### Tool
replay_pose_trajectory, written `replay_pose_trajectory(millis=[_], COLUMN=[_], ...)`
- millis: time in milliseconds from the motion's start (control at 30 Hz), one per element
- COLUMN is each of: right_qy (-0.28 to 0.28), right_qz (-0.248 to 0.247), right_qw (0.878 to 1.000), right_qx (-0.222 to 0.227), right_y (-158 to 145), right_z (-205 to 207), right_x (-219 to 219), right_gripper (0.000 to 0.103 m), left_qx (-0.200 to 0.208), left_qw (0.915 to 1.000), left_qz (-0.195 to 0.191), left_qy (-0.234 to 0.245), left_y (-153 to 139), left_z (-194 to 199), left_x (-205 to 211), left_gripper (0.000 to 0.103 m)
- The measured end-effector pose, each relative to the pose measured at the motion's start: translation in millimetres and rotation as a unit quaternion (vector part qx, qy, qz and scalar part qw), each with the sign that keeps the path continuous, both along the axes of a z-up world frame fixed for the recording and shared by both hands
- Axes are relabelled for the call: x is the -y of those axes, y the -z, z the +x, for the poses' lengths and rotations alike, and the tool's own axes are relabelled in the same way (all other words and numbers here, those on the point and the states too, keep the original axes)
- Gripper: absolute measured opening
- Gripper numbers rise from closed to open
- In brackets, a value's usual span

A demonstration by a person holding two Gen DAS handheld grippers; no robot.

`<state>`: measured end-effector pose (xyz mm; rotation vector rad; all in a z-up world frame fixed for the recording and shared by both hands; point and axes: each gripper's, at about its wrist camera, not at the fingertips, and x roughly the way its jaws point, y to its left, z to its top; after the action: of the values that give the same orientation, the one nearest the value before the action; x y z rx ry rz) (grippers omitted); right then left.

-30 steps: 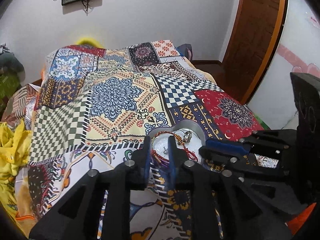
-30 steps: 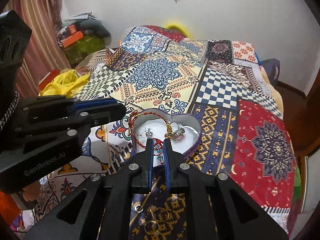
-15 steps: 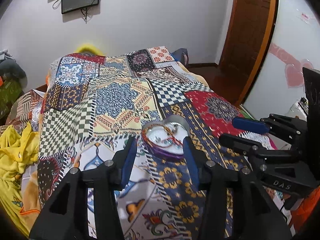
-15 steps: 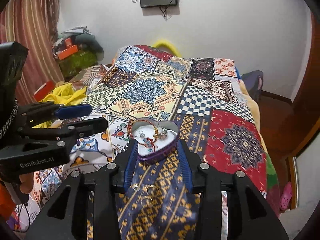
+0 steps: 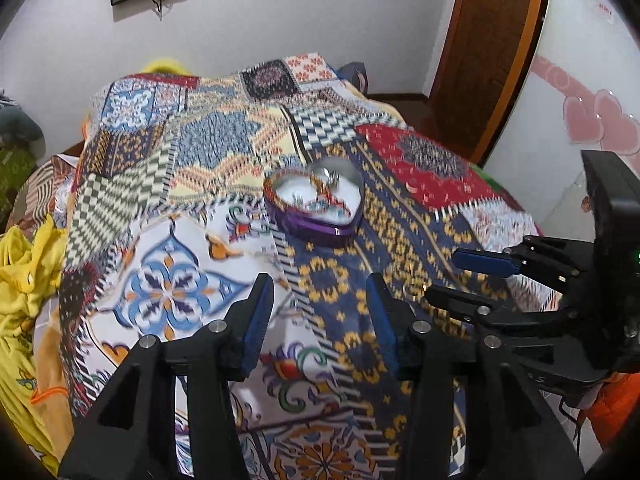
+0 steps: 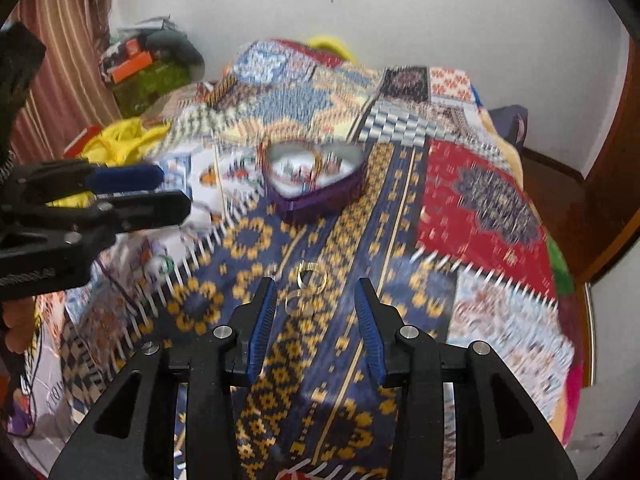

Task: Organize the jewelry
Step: 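Grasp a silver ring from the bedspread with the right gripper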

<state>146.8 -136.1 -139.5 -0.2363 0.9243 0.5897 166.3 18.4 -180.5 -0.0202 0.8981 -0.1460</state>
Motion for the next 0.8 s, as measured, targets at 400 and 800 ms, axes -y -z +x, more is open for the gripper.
replay_pose_trajectory(millis=[400, 800], right_qy=[-0.01, -0.008], right_qz=[-0.005, 0.014], right_qw=[1.0, 1.0], right_qx=[-0.006, -0.005], right_y=[23.2, 19.4], right_z=[-2.2, -5.9], right_x=[-4.3, 4.9], right_gripper=[0.031, 0.008], left_qx=[-0.031, -0.064], left_qw=[0.9992, 0.9969], left_qz=[-0.001, -0.016], left_qy=[0.024, 0.043], left_y=[27.8, 48.4], left_z=[-1.3, 24.7], left_x=[11.8, 28.1], left_gripper=[0.047, 0.026])
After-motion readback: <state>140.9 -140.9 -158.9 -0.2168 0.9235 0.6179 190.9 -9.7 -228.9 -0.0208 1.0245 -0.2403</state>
